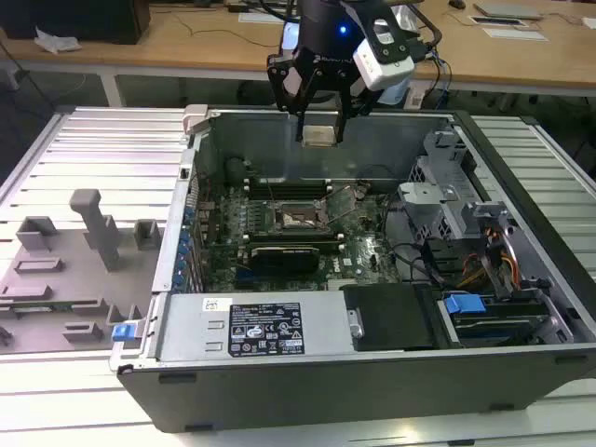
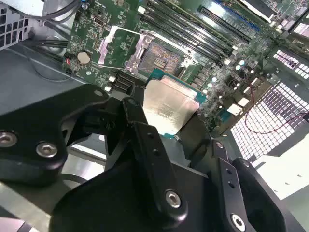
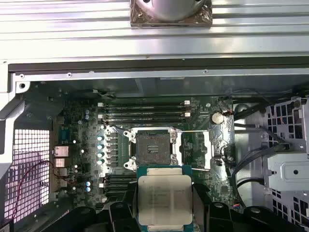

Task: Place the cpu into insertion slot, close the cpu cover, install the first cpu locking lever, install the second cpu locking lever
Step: 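Place the cpu into insertion slot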

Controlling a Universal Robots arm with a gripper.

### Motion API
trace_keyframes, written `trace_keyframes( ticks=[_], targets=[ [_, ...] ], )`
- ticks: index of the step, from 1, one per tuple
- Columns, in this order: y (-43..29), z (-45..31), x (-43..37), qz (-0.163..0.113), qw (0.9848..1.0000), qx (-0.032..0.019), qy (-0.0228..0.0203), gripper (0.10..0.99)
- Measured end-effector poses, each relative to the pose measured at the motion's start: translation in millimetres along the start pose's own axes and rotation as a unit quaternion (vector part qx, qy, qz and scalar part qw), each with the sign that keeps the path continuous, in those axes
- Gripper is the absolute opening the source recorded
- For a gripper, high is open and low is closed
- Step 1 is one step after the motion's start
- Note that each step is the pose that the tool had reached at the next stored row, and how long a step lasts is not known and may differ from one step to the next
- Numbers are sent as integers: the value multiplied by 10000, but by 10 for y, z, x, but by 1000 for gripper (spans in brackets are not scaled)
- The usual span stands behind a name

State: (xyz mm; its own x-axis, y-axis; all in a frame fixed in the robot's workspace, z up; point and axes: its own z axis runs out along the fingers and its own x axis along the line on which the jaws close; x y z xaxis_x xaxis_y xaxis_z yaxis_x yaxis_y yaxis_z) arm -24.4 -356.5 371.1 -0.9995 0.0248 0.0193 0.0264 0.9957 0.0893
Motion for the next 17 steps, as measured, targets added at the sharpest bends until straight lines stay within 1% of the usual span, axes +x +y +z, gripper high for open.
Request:
trace_keyframes(
  ticks=[7,8,10,11,12,13,17],
  targets=[
    [0,0,0,0,10000,0,0,541],
    [-1,9,0,0,10000,0,0,541],
    [-6,60,-1,0,10000,0,0,541],
    [-10,113,-3,-1,10000,-1,-5,541],
    [-15,171,-4,-2,10000,-1,-21,541],
    [-19,206,-4,-3,10000,0,-28,541],
    [-24,275,-5,-4,10000,-1,-44,541]
  ],
)
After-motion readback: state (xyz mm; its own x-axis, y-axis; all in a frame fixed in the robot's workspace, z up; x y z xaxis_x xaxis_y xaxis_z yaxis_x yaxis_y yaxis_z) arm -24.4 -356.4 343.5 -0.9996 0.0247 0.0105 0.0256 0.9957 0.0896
